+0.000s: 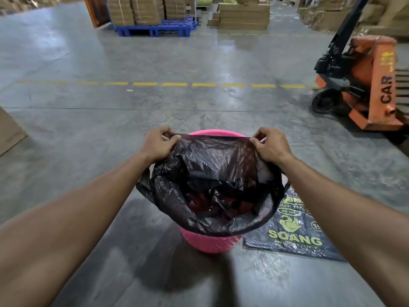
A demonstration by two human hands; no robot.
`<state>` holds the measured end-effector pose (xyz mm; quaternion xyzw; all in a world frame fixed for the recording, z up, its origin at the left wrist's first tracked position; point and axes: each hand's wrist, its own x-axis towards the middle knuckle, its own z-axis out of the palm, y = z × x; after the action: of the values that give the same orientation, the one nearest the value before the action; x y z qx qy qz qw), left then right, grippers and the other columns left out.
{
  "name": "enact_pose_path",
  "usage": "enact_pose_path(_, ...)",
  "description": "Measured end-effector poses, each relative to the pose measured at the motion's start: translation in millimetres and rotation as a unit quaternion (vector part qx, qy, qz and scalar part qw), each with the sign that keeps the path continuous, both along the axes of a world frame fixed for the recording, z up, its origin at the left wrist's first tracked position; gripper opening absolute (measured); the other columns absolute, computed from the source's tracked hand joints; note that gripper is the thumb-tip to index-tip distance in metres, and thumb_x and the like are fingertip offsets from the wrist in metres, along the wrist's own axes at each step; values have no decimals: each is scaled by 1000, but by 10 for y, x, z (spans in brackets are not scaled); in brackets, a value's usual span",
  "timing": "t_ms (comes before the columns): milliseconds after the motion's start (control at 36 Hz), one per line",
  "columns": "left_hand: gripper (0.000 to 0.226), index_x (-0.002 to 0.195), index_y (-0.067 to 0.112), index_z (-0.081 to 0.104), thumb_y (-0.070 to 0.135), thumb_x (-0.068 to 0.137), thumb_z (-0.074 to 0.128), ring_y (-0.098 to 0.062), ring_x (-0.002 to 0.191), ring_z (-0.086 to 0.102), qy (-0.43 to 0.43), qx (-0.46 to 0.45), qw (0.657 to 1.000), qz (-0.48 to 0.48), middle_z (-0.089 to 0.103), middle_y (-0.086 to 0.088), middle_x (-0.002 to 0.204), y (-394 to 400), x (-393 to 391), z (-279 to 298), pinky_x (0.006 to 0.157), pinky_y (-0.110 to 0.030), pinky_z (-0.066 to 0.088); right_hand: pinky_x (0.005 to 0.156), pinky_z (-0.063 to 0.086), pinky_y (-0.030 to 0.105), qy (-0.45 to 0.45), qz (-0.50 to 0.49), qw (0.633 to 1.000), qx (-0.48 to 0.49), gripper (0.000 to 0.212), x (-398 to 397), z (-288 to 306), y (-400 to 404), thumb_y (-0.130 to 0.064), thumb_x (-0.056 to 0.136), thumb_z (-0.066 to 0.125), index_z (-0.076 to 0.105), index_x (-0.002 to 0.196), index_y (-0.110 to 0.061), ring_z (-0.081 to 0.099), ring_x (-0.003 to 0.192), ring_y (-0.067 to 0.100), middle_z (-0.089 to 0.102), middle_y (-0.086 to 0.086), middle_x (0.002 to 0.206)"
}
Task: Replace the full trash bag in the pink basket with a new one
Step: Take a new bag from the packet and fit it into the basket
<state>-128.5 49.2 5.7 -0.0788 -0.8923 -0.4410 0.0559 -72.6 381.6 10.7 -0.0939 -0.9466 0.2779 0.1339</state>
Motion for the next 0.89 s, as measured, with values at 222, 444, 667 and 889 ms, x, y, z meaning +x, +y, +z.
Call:
enact_pose_path(222,29,64,22,58,22,86,76,-6,47,44,-26,13,999,22,52,6,54,-13,-133,-83,49,-23,36,71,40,25,-19,-48,996,-68,26,-176,-76,13,-44,85,77,70,78,-20,63,78,20,67,0,74)
enact_pose_path(444,30,68,10,61,19,96,58,-12,34,58,-305,122,944,20,62,-2,43,11,39,-30,34,-17,44,59,41,26,-113,-81,966,-219,40,-250,-256,21,-35,79,85,59,58,-14,51,55,17,57,3,57)
enact_pose_path(667,36,122,-2,59,27,105,45,-15,76,63,-343,112,933,10,62,-14,114,-90,105,-275,71,-20,52,46,41,29,-243,-89,932,-252,26,-113,-301,152,-12,92,64,62,68,-1,56,45,26,59,4,40)
enact_pose_path(889,34,107,8,73,33,100,51,-26,93,66,-380,225,897,-9,72,-20,113,-255,405,-303,109,-44,47,74,59,33,-215,-95,891,-388,45,159,-399,224,-48,86,73,71,102,-5,72,82,28,76,11,91)
